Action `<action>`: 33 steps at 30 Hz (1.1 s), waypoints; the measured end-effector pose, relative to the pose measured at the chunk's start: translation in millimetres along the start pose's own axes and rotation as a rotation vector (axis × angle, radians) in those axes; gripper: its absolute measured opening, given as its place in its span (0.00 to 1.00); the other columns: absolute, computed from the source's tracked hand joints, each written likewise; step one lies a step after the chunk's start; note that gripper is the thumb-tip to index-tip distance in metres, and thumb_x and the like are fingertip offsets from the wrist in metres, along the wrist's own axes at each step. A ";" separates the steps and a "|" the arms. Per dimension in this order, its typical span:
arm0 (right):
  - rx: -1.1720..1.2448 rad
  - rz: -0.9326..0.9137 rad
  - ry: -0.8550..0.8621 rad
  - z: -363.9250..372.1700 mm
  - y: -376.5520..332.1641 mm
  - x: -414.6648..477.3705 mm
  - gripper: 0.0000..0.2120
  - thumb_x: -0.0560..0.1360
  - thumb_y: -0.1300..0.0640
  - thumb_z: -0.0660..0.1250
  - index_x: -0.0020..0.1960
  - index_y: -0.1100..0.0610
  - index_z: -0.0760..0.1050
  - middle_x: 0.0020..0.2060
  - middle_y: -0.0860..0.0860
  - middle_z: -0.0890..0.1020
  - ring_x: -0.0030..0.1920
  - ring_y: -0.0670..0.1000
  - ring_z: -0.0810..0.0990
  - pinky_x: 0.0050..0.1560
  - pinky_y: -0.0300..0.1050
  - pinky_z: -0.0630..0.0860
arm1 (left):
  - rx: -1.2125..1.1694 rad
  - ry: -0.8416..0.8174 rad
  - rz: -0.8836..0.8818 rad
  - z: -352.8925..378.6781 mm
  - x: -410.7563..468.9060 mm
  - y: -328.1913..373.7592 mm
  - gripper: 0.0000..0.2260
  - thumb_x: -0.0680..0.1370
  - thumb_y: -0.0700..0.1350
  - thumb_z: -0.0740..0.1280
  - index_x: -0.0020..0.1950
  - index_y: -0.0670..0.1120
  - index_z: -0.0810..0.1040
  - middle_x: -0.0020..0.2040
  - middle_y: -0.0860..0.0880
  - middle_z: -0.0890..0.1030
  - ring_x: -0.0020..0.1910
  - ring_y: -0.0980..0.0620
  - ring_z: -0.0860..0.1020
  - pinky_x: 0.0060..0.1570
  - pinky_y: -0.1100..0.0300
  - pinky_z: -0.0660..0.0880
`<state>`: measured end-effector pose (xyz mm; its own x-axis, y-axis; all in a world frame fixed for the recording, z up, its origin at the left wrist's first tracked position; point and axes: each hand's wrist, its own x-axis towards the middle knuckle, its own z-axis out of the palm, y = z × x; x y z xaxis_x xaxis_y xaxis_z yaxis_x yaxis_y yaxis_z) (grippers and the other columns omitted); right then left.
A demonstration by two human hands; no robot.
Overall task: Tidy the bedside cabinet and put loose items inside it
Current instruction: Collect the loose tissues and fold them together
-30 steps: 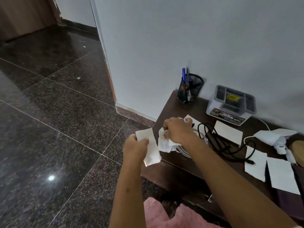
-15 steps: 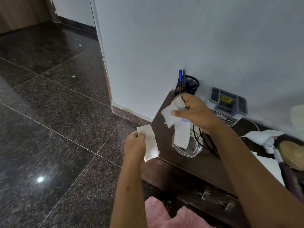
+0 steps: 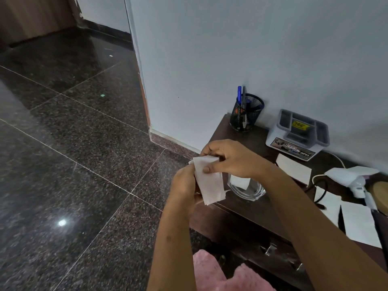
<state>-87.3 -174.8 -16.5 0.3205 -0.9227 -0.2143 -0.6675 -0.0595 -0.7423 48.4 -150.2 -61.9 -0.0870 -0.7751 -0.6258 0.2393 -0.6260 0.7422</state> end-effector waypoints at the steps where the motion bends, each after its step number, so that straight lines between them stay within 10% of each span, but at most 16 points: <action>1: -0.006 -0.020 0.029 1.9 1.3 2.0 0.10 0.69 0.59 0.75 0.49 0.56 0.79 0.45 0.50 0.82 0.45 0.49 0.79 0.45 0.44 0.74 | -0.017 0.000 0.003 -0.7 0.1 0.3 0.11 0.79 0.50 0.58 0.46 0.47 0.79 0.44 0.44 0.81 0.42 0.45 0.80 0.31 0.57 0.77; 9: 0.203 -0.053 0.175 14.0 8.9 7.8 0.22 0.70 0.61 0.74 0.60 0.46 0.74 0.52 0.46 0.80 0.52 0.42 0.79 0.50 0.32 0.76 | -0.137 -0.052 -0.007 -3.3 2.5 1.4 0.19 0.76 0.62 0.60 0.48 0.48 0.80 0.43 0.44 0.84 0.42 0.46 0.82 0.31 0.57 0.78; 13: 0.643 0.115 0.455 6.1 24.4 -3.0 0.22 0.75 0.56 0.68 0.66 0.44 0.67 0.56 0.51 0.79 0.55 0.46 0.79 0.52 0.41 0.76 | -0.079 -0.037 0.020 -3.0 4.0 -2.8 0.12 0.78 0.48 0.64 0.58 0.44 0.77 0.49 0.45 0.83 0.46 0.47 0.81 0.38 0.55 0.79; 16: 0.383 0.322 0.675 -6.8 46.5 -18.5 0.15 0.76 0.55 0.66 0.61 0.48 0.71 0.49 0.54 0.79 0.48 0.51 0.79 0.46 0.43 0.76 | -0.085 0.066 0.028 -4.5 8.5 -5.2 0.09 0.79 0.40 0.62 0.58 0.45 0.74 0.52 0.45 0.81 0.50 0.45 0.79 0.48 0.49 0.78; 23: -0.355 0.461 0.434 38.8 61.4 -26.6 0.24 0.72 0.41 0.67 0.66 0.45 0.67 0.52 0.52 0.80 0.53 0.54 0.78 0.51 0.49 0.76 | -0.021 0.071 0.055 0.0 10.2 -9.3 0.10 0.79 0.39 0.59 0.60 0.45 0.73 0.53 0.44 0.79 0.52 0.44 0.78 0.48 0.50 0.77; 33: -0.189 0.382 0.709 48.4 65.2 -14.5 0.17 0.75 0.58 0.64 0.63 0.53 0.70 0.34 0.47 0.78 0.40 0.51 0.76 0.42 0.42 0.69 | 0.003 0.055 0.081 -1.6 7.5 -8.9 0.07 0.80 0.37 0.57 0.53 0.47 0.71 0.43 0.49 0.78 0.42 0.50 0.77 0.37 0.57 0.75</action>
<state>-102.9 -146.9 -92.6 -0.4092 -0.9099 0.0688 -0.7667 0.3019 -0.5666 47.2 -150.3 -73.6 -0.0139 -0.8172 -0.5762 0.2406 -0.5621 0.7913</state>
